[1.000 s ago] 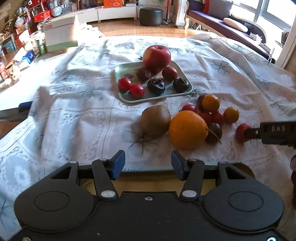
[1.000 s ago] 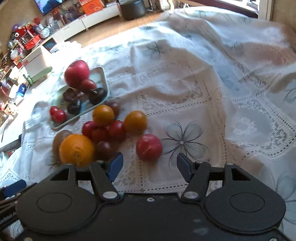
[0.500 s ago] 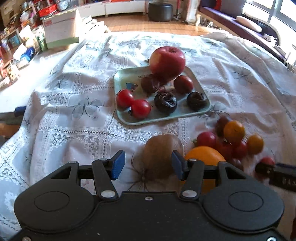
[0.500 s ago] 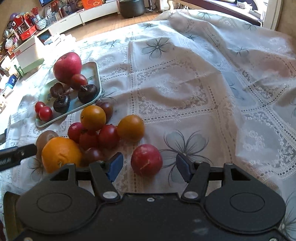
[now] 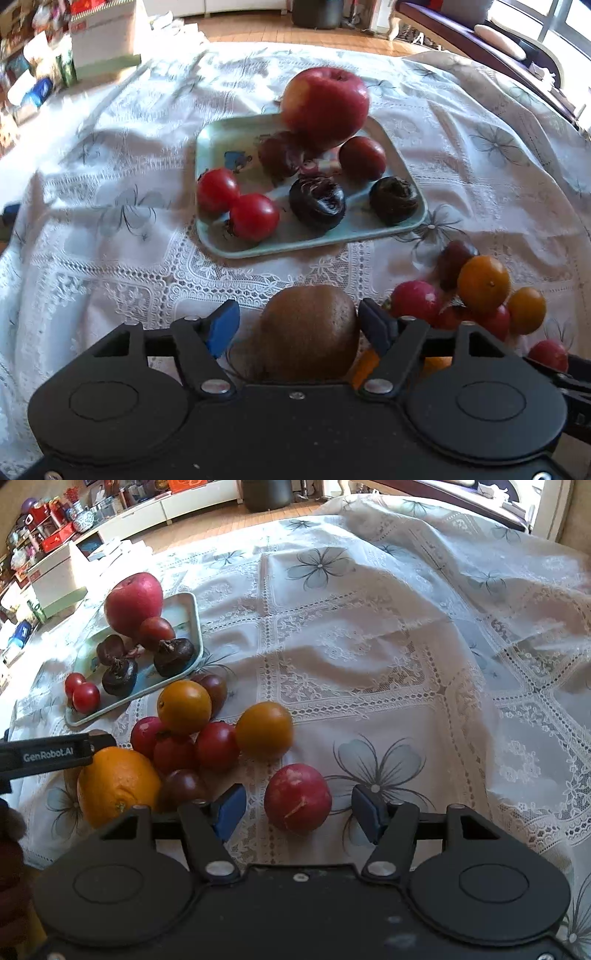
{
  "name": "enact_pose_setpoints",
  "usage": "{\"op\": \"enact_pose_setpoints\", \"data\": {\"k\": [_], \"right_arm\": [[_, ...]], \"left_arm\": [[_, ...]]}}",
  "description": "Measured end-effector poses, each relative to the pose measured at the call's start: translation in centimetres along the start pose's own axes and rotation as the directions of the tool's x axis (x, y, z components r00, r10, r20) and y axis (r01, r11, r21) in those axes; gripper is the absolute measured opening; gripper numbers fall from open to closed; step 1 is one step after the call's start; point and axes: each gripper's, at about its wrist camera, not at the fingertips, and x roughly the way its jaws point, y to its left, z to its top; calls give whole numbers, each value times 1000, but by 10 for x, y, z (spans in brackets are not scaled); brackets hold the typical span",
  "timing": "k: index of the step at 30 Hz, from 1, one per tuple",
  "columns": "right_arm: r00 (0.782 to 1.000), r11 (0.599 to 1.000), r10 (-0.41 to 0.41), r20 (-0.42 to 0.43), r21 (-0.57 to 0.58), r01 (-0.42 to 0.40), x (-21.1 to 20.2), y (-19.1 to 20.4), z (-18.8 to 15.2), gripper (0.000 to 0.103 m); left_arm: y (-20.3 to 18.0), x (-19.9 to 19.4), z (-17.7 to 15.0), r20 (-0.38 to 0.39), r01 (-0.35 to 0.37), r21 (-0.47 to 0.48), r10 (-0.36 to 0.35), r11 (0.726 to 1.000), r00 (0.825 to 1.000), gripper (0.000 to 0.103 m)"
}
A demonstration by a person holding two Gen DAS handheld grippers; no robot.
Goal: Organize fruits
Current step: 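Grasp the brown kiwi with the left gripper while the right gripper grasps a red plum, then lower the kiwi into the gold tray with the left gripper while the right places the red plum there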
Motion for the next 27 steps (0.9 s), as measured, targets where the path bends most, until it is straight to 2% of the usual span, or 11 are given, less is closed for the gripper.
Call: {"op": "enact_pose_setpoints", "data": {"k": [2, 3, 4, 5, 11, 18, 20, 22, 27], "right_arm": [[1000, 1000, 4, 2, 12, -4, -1, -2, 0, 60], [1000, 1000, 4, 2, 18, -4, -1, -3, 0, 56], [1000, 1000, 3, 2, 20, -3, -2, -4, 0, 44], [1000, 1000, 8, 0, 23, -8, -2, -5, 0, 40], [1000, 998, 26, 12, 58, -26, -8, -12, 0, 40], [995, 998, 16, 96, 66, -22, -32, -14, -6, 40], [991, 998, 20, 136, 57, -28, -45, -11, -10, 40], [985, 997, 39, 171, 53, -49, -62, -7, -17, 40], [977, 993, 108, 184, 25, -115, -98, 7, -46, 40]], "left_arm": [[7, 6, 3, -26, 24, -37, -25, 999, 999, 76], [9, 8, 4, -34, 40, -43, -42, 998, 999, 72], [10, 7, 4, -32, 66, -43, -67, 997, 997, 61], [10, 5, 4, -29, 97, -38, -98, 995, 995, 61], [8, -12, -1, 10, 56, -22, -56, 998, 998, 61], [30, -75, -6, 83, 86, -39, -83, 996, 993, 61], [34, -97, -15, 113, 76, -19, -73, 997, 991, 61], [37, -116, -29, 133, 35, 3, -35, 999, 991, 61], [49, -138, -73, 137, 16, 19, -19, 1000, 990, 61]]}}
